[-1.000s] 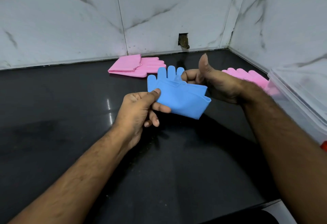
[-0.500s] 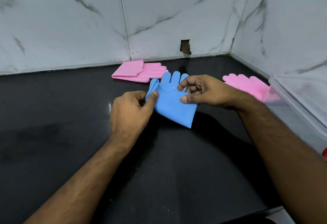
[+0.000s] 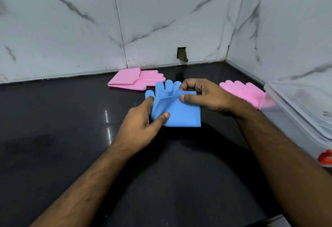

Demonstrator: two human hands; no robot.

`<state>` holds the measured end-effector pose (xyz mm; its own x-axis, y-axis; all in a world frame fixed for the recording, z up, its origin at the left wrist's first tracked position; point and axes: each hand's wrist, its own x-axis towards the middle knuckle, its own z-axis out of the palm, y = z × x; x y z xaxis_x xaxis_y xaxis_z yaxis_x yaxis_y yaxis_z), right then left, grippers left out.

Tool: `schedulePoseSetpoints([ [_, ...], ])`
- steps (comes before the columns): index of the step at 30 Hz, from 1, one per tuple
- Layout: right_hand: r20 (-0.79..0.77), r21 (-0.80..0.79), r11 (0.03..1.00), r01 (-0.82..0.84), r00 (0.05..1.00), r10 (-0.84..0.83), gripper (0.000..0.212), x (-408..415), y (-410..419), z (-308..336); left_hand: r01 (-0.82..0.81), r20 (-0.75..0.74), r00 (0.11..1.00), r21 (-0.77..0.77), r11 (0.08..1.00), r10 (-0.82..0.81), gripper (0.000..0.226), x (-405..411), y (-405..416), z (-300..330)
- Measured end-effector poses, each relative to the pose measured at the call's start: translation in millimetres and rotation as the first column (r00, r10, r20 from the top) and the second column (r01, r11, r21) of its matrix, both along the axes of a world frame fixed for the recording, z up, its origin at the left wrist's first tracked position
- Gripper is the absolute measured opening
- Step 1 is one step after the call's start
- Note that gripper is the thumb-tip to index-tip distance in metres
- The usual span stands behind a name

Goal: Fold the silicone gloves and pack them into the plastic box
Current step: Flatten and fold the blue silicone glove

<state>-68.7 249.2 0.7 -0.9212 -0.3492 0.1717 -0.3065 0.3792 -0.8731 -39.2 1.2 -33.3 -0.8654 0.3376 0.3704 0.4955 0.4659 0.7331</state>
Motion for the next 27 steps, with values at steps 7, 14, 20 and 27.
schedulePoseSetpoints([
  [7, 0.055, -0.089, 0.994, -0.063, 0.996, 0.069, 0.036, 2.9, 6.2, 6.2, -0.011, 0.225, 0.971, 0.399, 0.917, -0.086, 0.034, -0.6, 4.1, 0.9],
  [14, 0.11, -0.112, 0.989, -0.095, 0.988, 0.107, 0.046, -3.7, 7.8, -0.9, -0.065, 0.352, 0.929, 0.46, 0.886, -0.114, 0.031, -3.5, 2.8, -6.1],
  [20, 0.136, 0.034, 0.999, -0.042, 0.99, 0.037, 0.022, -6.4, 4.6, -6.0, -0.105, 0.546, 0.828, 0.371, 0.923, -0.125, 0.021, -7.9, -1.3, -5.2],
  [27, 0.148, -0.044, 0.994, 0.1, 0.985, -0.092, 0.045, -3.6, -4.5, -2.6, -0.204, 0.626, 0.77, 0.425, 0.882, -0.124, 0.023, -10.1, -1.6, -2.4],
])
